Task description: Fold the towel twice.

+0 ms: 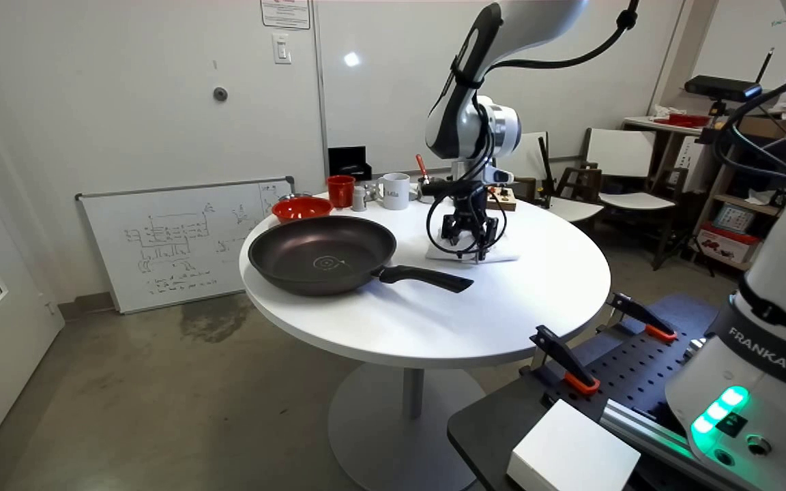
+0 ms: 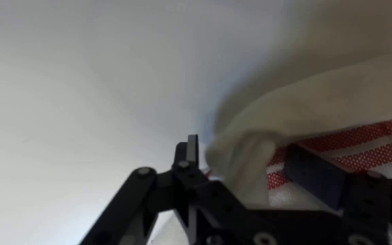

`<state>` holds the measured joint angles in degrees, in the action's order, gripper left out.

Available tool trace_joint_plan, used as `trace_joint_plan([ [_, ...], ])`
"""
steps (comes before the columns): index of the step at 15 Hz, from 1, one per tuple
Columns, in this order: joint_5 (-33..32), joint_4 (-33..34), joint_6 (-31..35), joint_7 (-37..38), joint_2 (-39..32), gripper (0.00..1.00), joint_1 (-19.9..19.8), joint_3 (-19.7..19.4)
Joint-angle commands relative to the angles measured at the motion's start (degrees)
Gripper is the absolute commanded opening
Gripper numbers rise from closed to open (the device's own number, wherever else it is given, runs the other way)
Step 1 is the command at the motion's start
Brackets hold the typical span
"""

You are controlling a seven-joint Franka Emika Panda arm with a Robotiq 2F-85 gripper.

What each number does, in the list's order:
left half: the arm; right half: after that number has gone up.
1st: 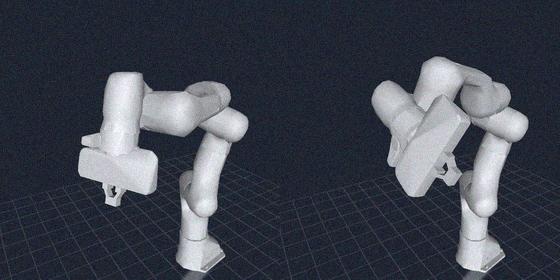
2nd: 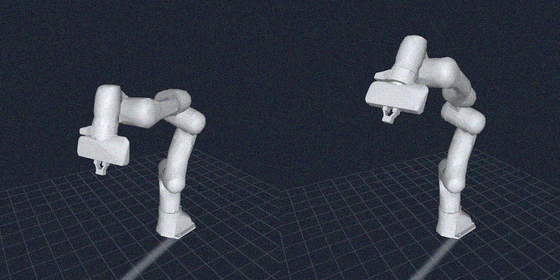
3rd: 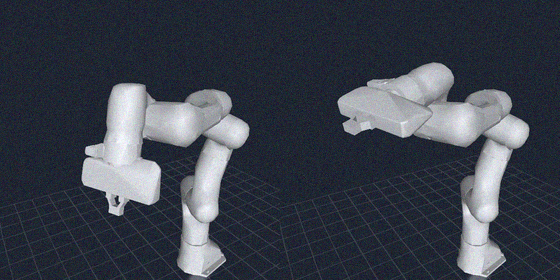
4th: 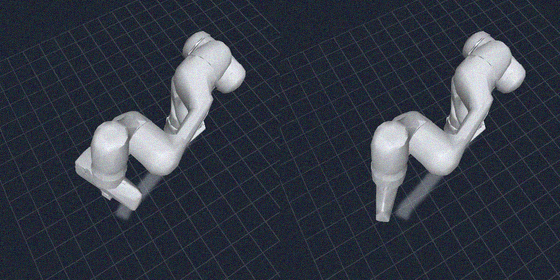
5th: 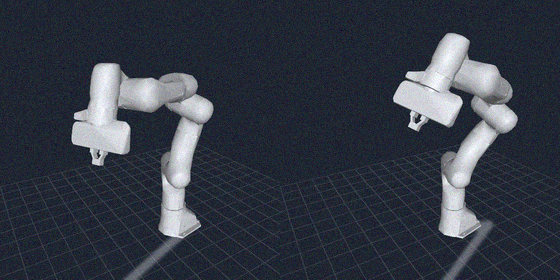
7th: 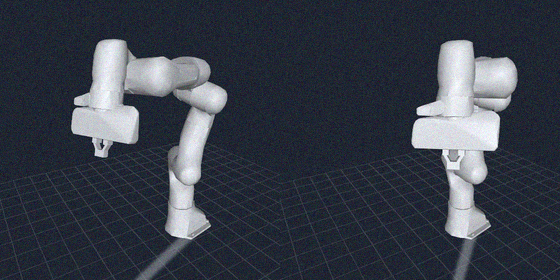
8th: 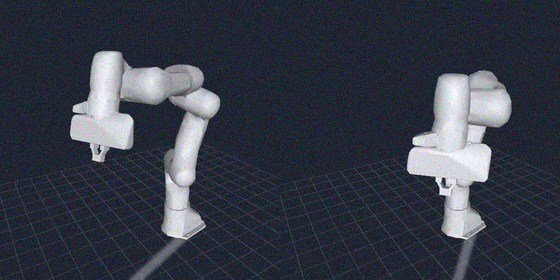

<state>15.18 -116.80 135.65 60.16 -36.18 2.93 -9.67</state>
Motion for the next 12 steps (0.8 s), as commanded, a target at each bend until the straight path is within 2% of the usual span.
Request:
trace_joint_plan([
  [1, -0.52, 1.90, -6.73, 0.63, 2.33, 0.96, -1.32, 0.82],
  [2, -0.60, 2.27, -7.82, 0.67, 2.84, 1.00, -1.37, 0.81],
  [12, 0.02, 3.99, -13.68, -1.51, 5.18, 1.00, -2.45, 2.75],
])
